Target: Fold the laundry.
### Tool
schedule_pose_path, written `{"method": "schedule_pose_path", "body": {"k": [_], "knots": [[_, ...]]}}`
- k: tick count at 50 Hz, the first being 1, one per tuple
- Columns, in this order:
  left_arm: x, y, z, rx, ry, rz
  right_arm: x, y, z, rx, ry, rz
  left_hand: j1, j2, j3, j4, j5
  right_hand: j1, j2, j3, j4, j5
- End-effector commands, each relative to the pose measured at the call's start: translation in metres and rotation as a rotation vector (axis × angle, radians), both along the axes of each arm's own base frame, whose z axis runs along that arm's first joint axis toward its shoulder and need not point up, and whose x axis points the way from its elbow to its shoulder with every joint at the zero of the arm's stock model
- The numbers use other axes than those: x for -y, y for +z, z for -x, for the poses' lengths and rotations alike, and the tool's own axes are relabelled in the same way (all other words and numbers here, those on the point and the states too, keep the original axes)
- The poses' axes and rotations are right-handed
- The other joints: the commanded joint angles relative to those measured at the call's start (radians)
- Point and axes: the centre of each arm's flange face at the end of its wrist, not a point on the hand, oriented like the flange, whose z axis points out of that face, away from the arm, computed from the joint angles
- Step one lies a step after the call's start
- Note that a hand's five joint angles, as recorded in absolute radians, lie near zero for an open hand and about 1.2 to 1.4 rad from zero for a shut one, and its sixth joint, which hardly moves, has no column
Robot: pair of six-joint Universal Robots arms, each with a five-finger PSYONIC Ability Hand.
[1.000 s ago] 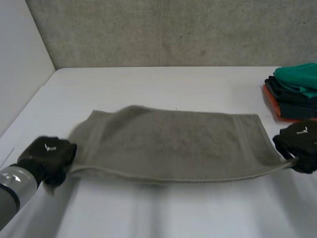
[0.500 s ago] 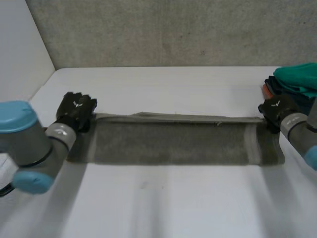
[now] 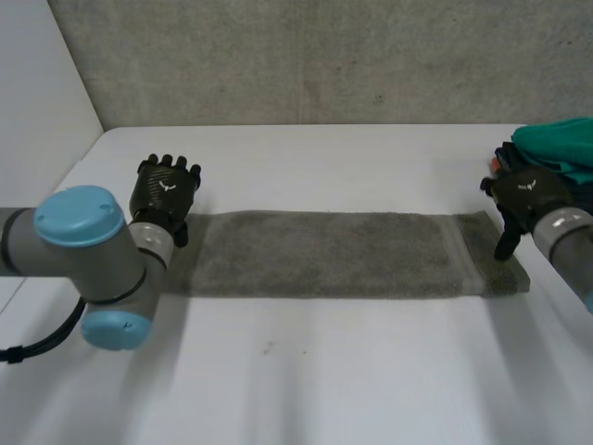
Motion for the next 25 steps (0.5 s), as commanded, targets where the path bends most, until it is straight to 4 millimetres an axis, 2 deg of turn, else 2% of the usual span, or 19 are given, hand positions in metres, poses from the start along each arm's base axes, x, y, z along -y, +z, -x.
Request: {"method": "schedule_pose_path", "body": {"k": [1,4,6,7,8,11,14,15,19,20,23,25], "knots": [[-0.032,0.009,-0.010,-0.012,-0.009,-0.024,-0.042,-0.017,0.023,0.057,0.061,-0.253,-0.017,-0.030,-0.037,-0.029,-0.047,-0.031,-0.049,-0.039,-0.062,-0.068],[-0.037,0.006,-0.007,-0.016,-0.019,-0.035,-0.044,-0.025,0.025,0.064,0.064,-0.277,-0.017,-0.030,-0.037,-0.029,-0.047,-0.031,-0.049,-0.039,-0.062,-0.068],[-0.039,0.005,-0.004,-0.015,-0.031,-0.036,-0.039,-0.033,0.025,0.059,0.059,-0.272,-0.017,-0.030,-0.037,-0.029,-0.047,0.076,0.057,0.068,0.044,0.038],[-0.039,0.005,-0.003,-0.015,-0.033,-0.036,-0.037,-0.038,0.027,0.059,0.055,-0.273,-0.017,-0.030,-0.037,-0.029,-0.047,0.167,0.148,0.159,0.135,0.129],[-0.039,0.005,-0.003,-0.017,-0.034,-0.037,-0.031,-0.046,0.028,0.058,0.051,-0.263,-0.017,-0.030,-0.037,-0.029,-0.047,0.438,0.419,0.430,0.406,0.400],[-0.039,0.004,-0.003,-0.016,-0.034,-0.040,-0.022,-0.055,0.029,0.055,0.047,-0.253,-0.017,-0.030,-0.037,-0.029,-0.047,0.678,0.659,0.670,0.646,0.640],[-0.040,0.003,-0.003,-0.014,-0.034,-0.044,-0.014,-0.062,0.032,0.044,0.033,-0.266,-0.017,-0.030,-0.037,-0.029,-0.047,1.189,1.171,1.181,1.158,1.152],[-0.041,0.002,-0.003,-0.013,-0.034,-0.045,-0.013,-0.062,0.035,0.038,0.022,-0.267,-0.017,-0.030,-0.037,-0.029,-0.047,1.191,1.173,1.183,1.159,1.153],[-0.041,0.004,-0.004,-0.014,-0.032,-0.042,-0.008,-0.055,0.060,0.020,-0.074,-0.247,-0.017,-0.030,-0.037,-0.029,-0.047,1.191,1.173,1.183,1.159,1.153],[-0.042,0.004,-0.004,-0.014,-0.032,-0.042,-0.006,-0.045,0.072,0.015,-0.101,-0.224,-0.017,-0.030,-0.037,-0.029,-0.047,1.191,1.173,1.183,1.159,1.153],[-0.042,0.007,-0.006,-0.016,-0.028,-0.040,-0.007,-0.026,0.085,-0.031,-0.124,-0.175,-0.017,-0.030,-0.037,-0.029,-0.047,1.191,1.173,1.183,1.159,1.153],[-0.043,0.012,-0.008,-0.020,-0.026,-0.028,-0.006,-0.011,0.104,-0.114,-0.148,-0.123,-0.017,-0.030,-0.037,-0.029,-0.047,1.191,1.173,1.183,1.159,1.153]]}}
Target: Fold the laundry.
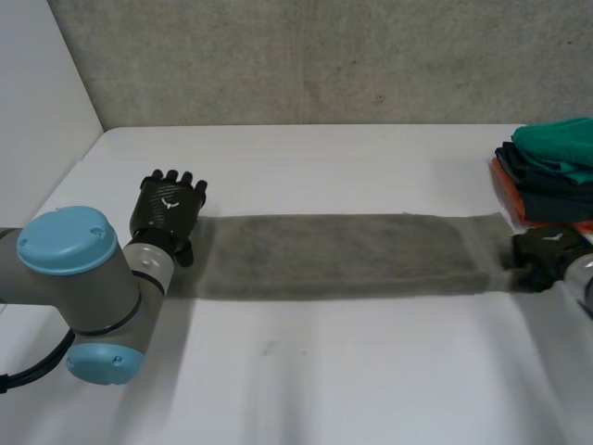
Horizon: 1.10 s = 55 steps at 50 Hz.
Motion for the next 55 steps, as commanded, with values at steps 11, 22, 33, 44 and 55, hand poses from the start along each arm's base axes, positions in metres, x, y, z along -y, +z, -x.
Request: {"method": "schedule_pose_path", "body": {"k": [11,22,33,44,55], "knots": [[-0.014,0.024,-0.010,-0.026,0.010,0.031,0.015,0.070,0.067,-0.450,-0.017,0.250,-0.017,-0.030,-0.037,-0.029,-0.047,0.433,0.219,0.216,0.208,0.249],[-0.020,0.045,-0.015,-0.128,0.018,0.049,-0.063,0.099,-0.150,-0.153,0.605,0.607,-0.017,-0.030,-0.037,-0.029,-0.047,0.433,0.219,0.216,0.208,0.249],[-0.023,0.044,-0.010,-0.129,-0.002,0.046,-0.170,0.034,-0.265,0.074,1.079,0.530,-0.017,-0.030,-0.037,-0.029,-0.047,0.433,0.219,0.216,0.208,0.249],[-0.043,0.058,0.023,-0.169,-0.126,0.079,-0.130,0.050,-0.229,0.174,0.697,0.361,-0.017,-0.030,-0.037,-0.029,-0.047,-0.789,-1.002,-1.006,-1.014,-0.972],[-0.077,0.018,0.082,-0.161,-0.299,-0.020,-0.098,0.031,-0.131,0.246,0.345,0.026,-0.017,-0.030,-0.037,-0.029,-0.047,-0.789,-1.002,-1.006,-1.014,-0.972]]}}
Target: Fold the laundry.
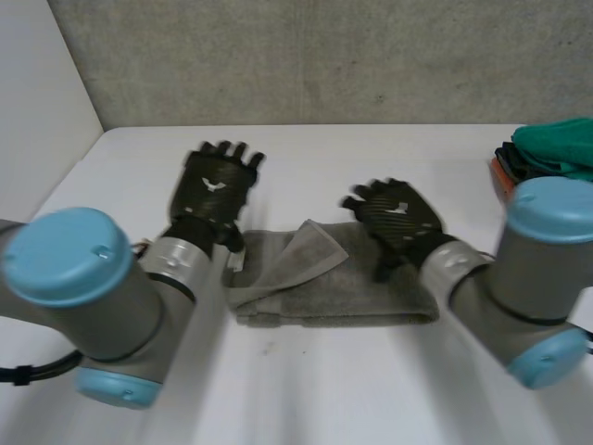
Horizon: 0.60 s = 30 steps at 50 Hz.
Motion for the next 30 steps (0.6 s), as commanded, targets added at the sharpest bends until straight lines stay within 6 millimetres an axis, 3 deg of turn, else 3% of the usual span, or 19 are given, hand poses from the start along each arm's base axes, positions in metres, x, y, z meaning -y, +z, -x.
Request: {"method": "schedule_pose_path", "body": {"k": [1,8,17,24,29,30], "knots": [[-0.024,-0.034,0.039,0.033,-0.117,-0.068,-0.003,-0.027,0.046,-0.043,-0.105,-0.211,-0.017,-0.030,-0.037,-0.029,-0.048,-0.030,-0.048,-0.039,-0.062,-0.068],[-0.022,-0.072,0.053,0.128,-0.141,-0.169,-0.002,-0.043,0.063,-0.164,-0.110,-0.180,-0.005,-0.018,-0.024,-0.017,-0.035,0.170,0.153,0.162,0.139,0.133],[0.004,-0.080,0.058,0.141,-0.091,-0.193,0.000,-0.044,0.063,-0.168,-0.110,-0.154,0.013,0.000,-0.006,0.001,-0.017,0.200,0.182,0.192,0.169,0.163],[0.061,-0.072,0.018,0.112,0.207,-0.147,-0.001,-0.047,0.063,-0.163,-0.113,-0.141,0.010,-0.003,-0.009,-0.002,-0.020,0.341,0.323,0.333,0.310,0.304],[0.063,-0.076,0.011,0.115,0.228,-0.160,0.000,-0.046,0.062,-0.161,-0.113,-0.130,0.001,-0.012,-0.018,-0.011,-0.029,0.584,0.566,0.576,0.553,0.547],[0.061,-0.076,0.012,0.117,0.225,-0.164,0.002,-0.046,0.062,-0.160,-0.117,-0.125,0.001,-0.012,-0.018,-0.011,-0.029,0.814,0.796,0.806,0.783,0.777]]}}
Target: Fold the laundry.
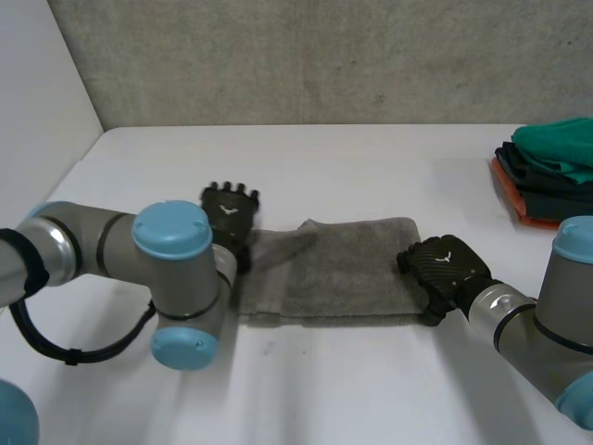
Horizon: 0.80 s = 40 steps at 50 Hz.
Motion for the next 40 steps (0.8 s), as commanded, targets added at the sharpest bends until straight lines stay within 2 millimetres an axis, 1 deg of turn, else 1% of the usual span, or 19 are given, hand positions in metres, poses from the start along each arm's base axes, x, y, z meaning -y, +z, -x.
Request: {"method": "schedule_pose_path", "body": {"k": [1,2,7,10,12,15,18,20,22,23,26,27,28,31,33,34,35,36,40], "knots": [[0.009,-0.001,-0.017,0.008,0.092,-0.002,0.002,0.001,0.000,0.005,-0.005,0.016,-0.005,-0.018,-0.024,-0.017,-0.035,0.767,0.708,0.703,0.701,0.721],[0.007,-0.003,-0.017,0.012,0.089,-0.009,0.004,0.002,0.001,0.004,-0.010,0.018,-0.005,-0.018,-0.024,-0.017,-0.035,0.962,0.904,0.898,0.896,0.917],[-0.010,-0.008,-0.016,0.033,0.062,-0.037,0.002,0.004,0.003,-0.013,-0.022,0.018,-0.007,-0.021,-0.027,-0.019,-0.038,0.964,0.906,0.900,0.898,0.919],[-0.019,0.009,-0.018,0.018,0.054,-0.019,0.003,0.013,0.005,-0.026,-0.032,0.042,-0.013,-0.026,-0.033,-0.025,-0.044,0.964,0.906,0.900,0.898,0.919],[-0.024,0.016,-0.022,0.014,0.054,-0.014,0.003,0.030,0.011,-0.069,-0.063,0.068,-0.013,-0.026,-0.033,-0.025,-0.044,0.964,0.906,0.900,0.898,0.919],[-0.032,0.029,-0.027,-0.002,0.040,-0.004,0.012,0.043,0.021,-0.166,-0.096,0.103,-0.013,-0.026,-0.033,-0.025,-0.044,0.964,0.906,0.900,0.898,0.919],[-0.039,0.040,-0.030,-0.018,0.021,0.006,0.017,0.050,0.020,-0.228,-0.083,0.149,-0.013,-0.026,-0.033,-0.025,-0.044,0.964,0.906,0.900,0.898,0.919],[-0.042,0.043,-0.032,-0.022,0.013,0.006,0.020,0.058,0.010,-0.260,-0.037,0.232,-0.013,-0.026,-0.033,-0.025,-0.044,0.964,0.906,0.900,0.898,0.919],[-0.045,0.044,-0.033,-0.024,0.007,0.005,0.014,0.062,-0.011,-0.248,0.029,0.284,-0.013,-0.026,-0.033,-0.025,-0.044,0.964,0.906,0.900,0.898,0.919],[-0.045,0.044,-0.034,-0.023,0.009,0.004,-0.002,0.066,-0.040,-0.223,0.120,0.336,-0.013,-0.026,-0.033,-0.025,-0.044,0.964,0.906,0.900,0.898,0.919],[-0.046,0.043,-0.036,-0.020,0.012,0.000,-0.030,0.067,-0.078,-0.174,0.259,0.397,-0.013,-0.026,-0.033,-0.025,-0.044,0.964,0.906,0.900,0.898,0.919],[-0.047,0.043,-0.036,-0.019,0.012,-0.001,-0.051,0.063,-0.099,-0.143,0.353,0.417,-0.013,-0.026,-0.033,-0.025,-0.044,0.964,0.906,0.900,0.898,0.919],[-0.047,0.043,-0.036,-0.019,0.012,-0.001,-0.059,0.058,-0.107,-0.129,0.399,0.421,-0.013,-0.026,-0.033,-0.025,-0.044,0.964,0.906,0.900,0.898,0.919],[-0.046,0.043,-0.037,-0.020,0.015,-0.001,-0.089,0.033,-0.128,-0.103,0.560,0.387,-0.013,-0.026,-0.033,-0.025,-0.044,0.964,0.906,0.900,0.898,0.919],[-0.046,0.043,-0.037,-0.027,0.017,-0.004,-0.098,0.021,-0.132,-0.106,0.607,0.359,-0.013,-0.026,-0.033,-0.025,-0.044,0.964,0.906,0.900,0.898,0.919],[-0.046,0.043,-0.037,-0.033,0.018,-0.007,-0.099,0.016,-0.133,-0.106,0.616,0.349,-0.013,-0.026,-0.033,-0.025,-0.044,0.782,0.724,0.718,0.716,0.737],[-0.047,0.043,-0.036,-0.038,0.017,-0.007,-0.097,0.015,-0.134,-0.099,0.600,0.332,-0.016,-0.029,-0.036,-0.028,-0.047,0.077,0.019,0.013,0.011,0.031],[-0.047,0.044,-0.036,-0.051,0.016,-0.009,-0.095,0.016,-0.134,-0.095,0.581,0.322,-0.013,-0.026,-0.033,-0.025,-0.044,-0.244,-0.302,-0.308,-0.310,-0.289],[-0.047,0.050,-0.032,-0.099,0.013,-0.006,-0.084,0.025,-0.126,0.013,0.445,0.217,-0.013,-0.026,-0.033,-0.025,-0.044,-0.258,-0.316,-0.322,-0.324,-0.303]]}}
